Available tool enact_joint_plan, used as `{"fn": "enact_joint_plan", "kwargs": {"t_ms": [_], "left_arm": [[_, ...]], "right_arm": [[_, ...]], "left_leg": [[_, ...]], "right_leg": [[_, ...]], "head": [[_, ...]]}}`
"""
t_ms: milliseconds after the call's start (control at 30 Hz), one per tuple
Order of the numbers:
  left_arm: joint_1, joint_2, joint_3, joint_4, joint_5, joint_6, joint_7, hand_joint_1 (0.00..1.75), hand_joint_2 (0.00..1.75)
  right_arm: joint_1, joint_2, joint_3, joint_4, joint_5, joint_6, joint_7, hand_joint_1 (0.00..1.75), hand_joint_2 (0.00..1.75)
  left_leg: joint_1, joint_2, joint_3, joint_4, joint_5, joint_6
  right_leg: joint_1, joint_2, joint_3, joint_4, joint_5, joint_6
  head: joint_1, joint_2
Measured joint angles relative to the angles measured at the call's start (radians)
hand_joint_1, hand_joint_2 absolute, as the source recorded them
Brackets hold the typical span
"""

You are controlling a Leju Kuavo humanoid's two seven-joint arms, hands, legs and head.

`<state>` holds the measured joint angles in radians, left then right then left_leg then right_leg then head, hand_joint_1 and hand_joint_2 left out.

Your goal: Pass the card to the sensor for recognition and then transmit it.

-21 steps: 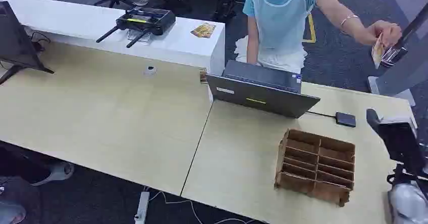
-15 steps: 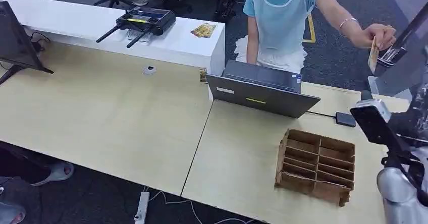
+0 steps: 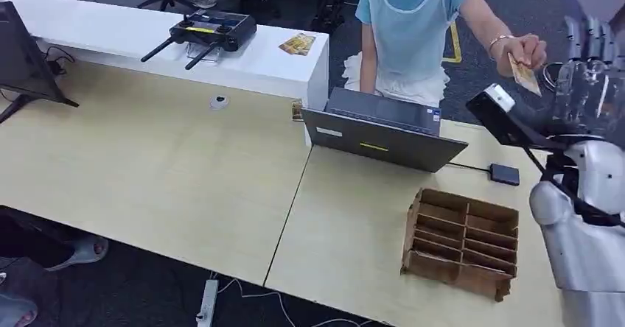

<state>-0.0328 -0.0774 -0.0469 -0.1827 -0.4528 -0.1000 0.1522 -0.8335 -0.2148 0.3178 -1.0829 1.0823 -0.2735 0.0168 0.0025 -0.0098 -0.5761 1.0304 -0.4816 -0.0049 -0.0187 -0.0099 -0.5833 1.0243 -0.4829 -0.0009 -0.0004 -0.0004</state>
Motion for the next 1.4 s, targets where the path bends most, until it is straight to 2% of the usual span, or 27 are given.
{"fn": "enact_joint_plan", "kwargs": {"t_ms": [133, 367, 400, 433, 467, 967, 1400], "left_arm": [[-0.003, 0.001, 0.000, 0.000, -0.005, -0.003, -0.002, 0.00, 1.75], [-0.004, 0.001, 0.000, 0.000, -0.011, -0.004, -0.010, 0.00, 1.75], [-0.004, 0.001, 0.000, 0.000, -0.012, -0.004, -0.010, 0.00, 1.75], [-0.004, 0.001, 0.001, 0.000, -0.013, -0.004, -0.010, 0.00, 1.75], [-0.004, 0.001, 0.001, 0.000, -0.014, -0.004, -0.011, 0.00, 1.75], [-0.004, 0.001, 0.004, 0.000, -0.016, -0.002, -0.016, 0.00, 1.75], [-0.004, 0.001, 0.010, 0.000, -0.020, 0.002, -0.017, 0.00, 1.75]], "right_arm": [[-0.066, 0.012, 0.035, 0.095, 0.037, 0.012, 0.028, 0.00, 1.75], [-0.124, 0.013, 0.095, 0.196, 0.147, -0.037, 0.060, 0.00, 1.75], [-0.127, 0.013, 0.100, 0.204, 0.157, -0.040, 0.066, 0.99, 1.75], [-0.128, 0.013, 0.104, 0.210, 0.165, -0.043, 0.068, 0.99, 1.75], [-0.129, 0.013, 0.108, 0.217, 0.174, -0.046, 0.072, 1.75, 1.75], [-0.133, 0.012, 0.128, 0.270, 0.192, -0.068, 0.073, 1.75, 1.75], [-0.128, 0.011, 0.113, 0.271, 0.145, -0.076, 0.058, 1.75, 1.75]], "left_leg": [[0.000, 0.000, 0.000, 0.000, 0.000, 0.000], [0.000, 0.000, 0.000, 0.000, 0.000, 0.000], [0.000, 0.000, 0.000, 0.000, 0.000, 0.000], [0.000, 0.000, 0.000, 0.000, 0.000, 0.000], [0.000, 0.000, 0.000, 0.000, 0.000, 0.000], [0.000, 0.000, 0.000, 0.000, 0.000, 0.000], [0.000, 0.000, 0.000, 0.000, 0.000, 0.000]], "right_leg": [[0.000, 0.000, 0.000, 0.000, 0.000, 0.000], [0.000, 0.000, 0.000, 0.000, 0.000, 0.000], [0.000, 0.000, 0.000, 0.000, 0.000, 0.000], [0.000, 0.000, 0.000, 0.000, 0.000, 0.000], [0.000, 0.000, 0.000, 0.000, 0.000, 0.000], [0.000, 0.000, 0.000, 0.000, 0.000, 0.000], [0.000, 0.000, -0.001, 0.000, 0.000, 0.000]], "head": [[0.000, 0.000], [0.000, 0.000], [0.000, 0.000], [0.000, 0.000], [0.000, 0.000], [0.000, 0.000], [0.000, 0.000]]}}
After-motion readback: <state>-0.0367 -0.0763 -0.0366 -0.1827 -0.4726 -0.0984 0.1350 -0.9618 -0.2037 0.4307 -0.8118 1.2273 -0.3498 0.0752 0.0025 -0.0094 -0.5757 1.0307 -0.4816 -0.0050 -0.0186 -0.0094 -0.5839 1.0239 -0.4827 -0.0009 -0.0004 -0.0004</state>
